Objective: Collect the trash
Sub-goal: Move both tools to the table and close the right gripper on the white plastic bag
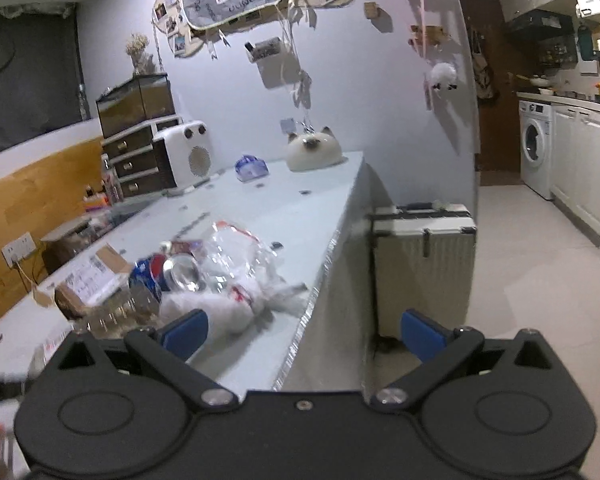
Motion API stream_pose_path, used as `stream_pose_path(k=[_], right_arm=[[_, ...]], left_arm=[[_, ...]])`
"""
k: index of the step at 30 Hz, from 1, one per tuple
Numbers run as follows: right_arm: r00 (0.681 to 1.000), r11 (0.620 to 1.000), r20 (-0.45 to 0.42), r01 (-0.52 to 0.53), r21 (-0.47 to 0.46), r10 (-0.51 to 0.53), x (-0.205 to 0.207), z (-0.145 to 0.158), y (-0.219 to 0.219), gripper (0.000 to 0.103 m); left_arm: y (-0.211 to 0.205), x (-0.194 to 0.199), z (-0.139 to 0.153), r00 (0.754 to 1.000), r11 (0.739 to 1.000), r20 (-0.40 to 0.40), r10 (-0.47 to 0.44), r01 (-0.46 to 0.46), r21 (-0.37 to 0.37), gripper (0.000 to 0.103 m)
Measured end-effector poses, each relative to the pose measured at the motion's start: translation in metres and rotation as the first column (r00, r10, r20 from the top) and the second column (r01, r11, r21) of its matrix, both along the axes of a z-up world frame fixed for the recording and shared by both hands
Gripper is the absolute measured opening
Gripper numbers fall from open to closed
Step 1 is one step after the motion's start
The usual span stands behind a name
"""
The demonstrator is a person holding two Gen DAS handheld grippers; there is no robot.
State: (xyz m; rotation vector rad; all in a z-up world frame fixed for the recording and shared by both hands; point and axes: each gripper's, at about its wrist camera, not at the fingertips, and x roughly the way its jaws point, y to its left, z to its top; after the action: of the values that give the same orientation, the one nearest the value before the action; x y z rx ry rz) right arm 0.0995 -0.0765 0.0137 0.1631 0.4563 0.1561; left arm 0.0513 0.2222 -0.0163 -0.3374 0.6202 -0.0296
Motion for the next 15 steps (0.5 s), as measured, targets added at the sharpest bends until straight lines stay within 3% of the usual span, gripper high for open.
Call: stream_pose_path(k=[3,7,12,15], right_arm=[[1.000,0.998,0.021,-0.003,0.063,0.001,0.017,-0.001,0.010,0.103],[0.999,0.990,-0.050,-0.009,0.144,0.017,0.045,-0.004,0.028,0.103],[0.980,0.948,-0.198,0.081,0.309,-0.019,0.083,-0.023,0.050,0.103],[0.972,0.932,-0.222,0.144,0.332,-0.071,0.095,-0.036,0.066,0.103]], left_arm=[[-0.009,-0.010,-0.002,0.998,0.996,-0.010,-0.063,0.063,-0.060,0.103],[-0.028,-0.020,-0.003,0.986,0.982,-0.018,-0.166,0.164,-0.096,0.103],[-0.047,-0.019,-0.007,0.972,0.977,-0.099,-0.213,0.209,-0.047,0.103],[-0.052,-0.022,-0.007,0.976,0.982,-0.122,-0.183,0.187,0.025,0.103]])
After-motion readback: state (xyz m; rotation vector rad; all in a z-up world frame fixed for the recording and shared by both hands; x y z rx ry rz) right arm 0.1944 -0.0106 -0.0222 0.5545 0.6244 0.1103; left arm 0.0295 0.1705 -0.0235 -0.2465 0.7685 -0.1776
